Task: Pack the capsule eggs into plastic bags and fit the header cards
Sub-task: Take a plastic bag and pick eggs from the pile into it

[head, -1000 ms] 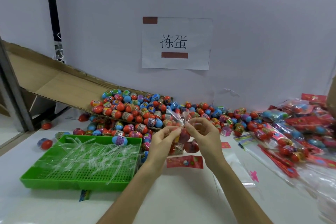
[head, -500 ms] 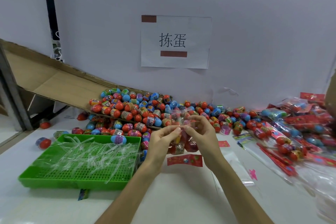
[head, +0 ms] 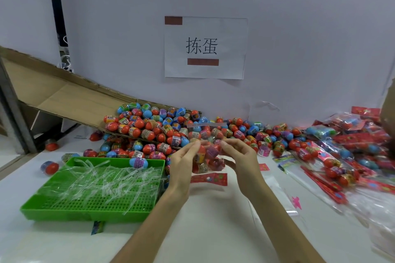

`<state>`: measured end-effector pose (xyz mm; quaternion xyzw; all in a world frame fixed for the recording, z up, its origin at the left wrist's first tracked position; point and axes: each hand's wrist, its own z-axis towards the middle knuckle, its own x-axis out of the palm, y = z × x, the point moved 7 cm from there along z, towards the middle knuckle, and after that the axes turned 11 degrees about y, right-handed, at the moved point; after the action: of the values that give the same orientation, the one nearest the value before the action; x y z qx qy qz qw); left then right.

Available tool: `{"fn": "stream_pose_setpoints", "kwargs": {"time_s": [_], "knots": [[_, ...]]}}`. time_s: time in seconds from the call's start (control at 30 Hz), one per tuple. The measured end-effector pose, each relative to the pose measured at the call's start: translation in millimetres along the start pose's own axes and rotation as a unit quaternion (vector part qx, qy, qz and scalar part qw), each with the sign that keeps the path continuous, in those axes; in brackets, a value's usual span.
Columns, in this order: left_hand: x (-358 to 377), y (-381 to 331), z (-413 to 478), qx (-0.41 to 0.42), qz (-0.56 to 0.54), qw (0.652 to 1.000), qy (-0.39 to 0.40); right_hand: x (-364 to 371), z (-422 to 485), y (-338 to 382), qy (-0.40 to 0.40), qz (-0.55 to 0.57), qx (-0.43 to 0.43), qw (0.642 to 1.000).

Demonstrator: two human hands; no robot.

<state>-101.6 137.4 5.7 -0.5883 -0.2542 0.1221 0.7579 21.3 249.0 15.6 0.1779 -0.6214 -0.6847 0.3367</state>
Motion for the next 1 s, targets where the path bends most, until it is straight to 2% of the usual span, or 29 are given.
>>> {"fn": "stream_pose_setpoints", "kwargs": {"time_s": [0.2, 0.37, 0.47, 0.6, 0.77, 0.87, 1.0], "knots": [[-7, -4, 0, 0.028, -0.011, 0.999, -0.039, 10, 0, 1, 0.041, 0.003, 0.019, 0.999], [-18, -1, 2, 0.02, -0.082, 0.993, -0.081, 16, -3, -2, 0.09, -0.098, 0.025, 0.991], [-19, 3, 3, -0.003, -0.12, 0.989, -0.088, 15, -3, -2, 0.062, -0.125, 0.004, 0.99], [-17, 6, 1, -0.026, -0.156, 0.983, -0.092, 10, 0, -3, 0.032, -0.099, 0.001, 0.995], [-17, 9, 1, -0.027, -0.154, 0.983, -0.094, 10, 2, -6, 0.027, -0.079, 0.006, 0.997], [-27, 12, 2, -0.032, -0.167, 0.978, -0.119, 13, 2, -9, 0.078, -0.073, 0.04, 0.993], [-33, 14, 2, -0.039, -0.185, 0.971, -0.143, 17, -2, -12, 0.194, -0.157, 0.078, 0.965]]}}
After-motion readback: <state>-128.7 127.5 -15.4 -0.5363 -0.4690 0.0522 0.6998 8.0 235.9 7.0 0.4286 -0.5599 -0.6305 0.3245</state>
